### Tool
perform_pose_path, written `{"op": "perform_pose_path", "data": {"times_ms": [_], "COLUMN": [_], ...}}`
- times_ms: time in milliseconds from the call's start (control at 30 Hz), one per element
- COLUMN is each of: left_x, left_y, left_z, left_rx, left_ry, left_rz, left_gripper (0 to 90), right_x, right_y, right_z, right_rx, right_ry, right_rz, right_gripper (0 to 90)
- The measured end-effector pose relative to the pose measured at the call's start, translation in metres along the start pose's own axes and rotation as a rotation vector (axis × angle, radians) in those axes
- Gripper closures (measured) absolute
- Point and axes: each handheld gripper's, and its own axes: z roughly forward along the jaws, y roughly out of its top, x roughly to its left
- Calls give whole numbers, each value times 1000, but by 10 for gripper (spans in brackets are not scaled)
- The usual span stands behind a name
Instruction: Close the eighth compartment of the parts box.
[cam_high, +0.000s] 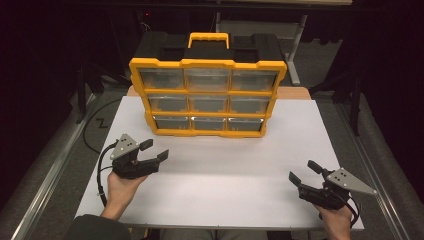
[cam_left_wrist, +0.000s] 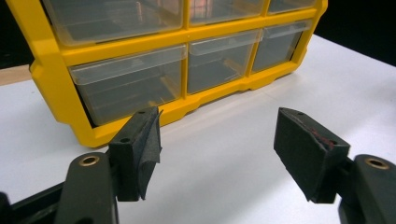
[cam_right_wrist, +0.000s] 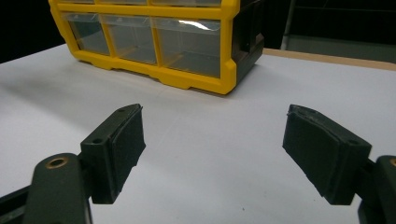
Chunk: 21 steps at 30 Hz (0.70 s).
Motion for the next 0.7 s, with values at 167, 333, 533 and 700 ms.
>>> {"op": "perform_pose_path", "data": {"times_ms": [167, 333, 533, 700], "left_x": [0, 0, 1, 1], "left_y": [-2, -6, -12, -16], "left_z": [-3, -7, -13, -14], "left_rx": [-9, -12, -39, -51], "left_ry": [2, 7, 11, 10], "left_rz": [5, 10, -1, -9], "left_gripper": [316, 311, 307, 300], "right_x": [0, -1, -1, -1], "right_y": [0, 0, 0, 0], "right_z": [0, 0, 0, -1], "right_rx": [-1, -1, -2, -3], "right_ry": [2, 1, 3, 5], "right_rz": [1, 0, 6, 8], "right_gripper": [222, 222, 222, 222]}}
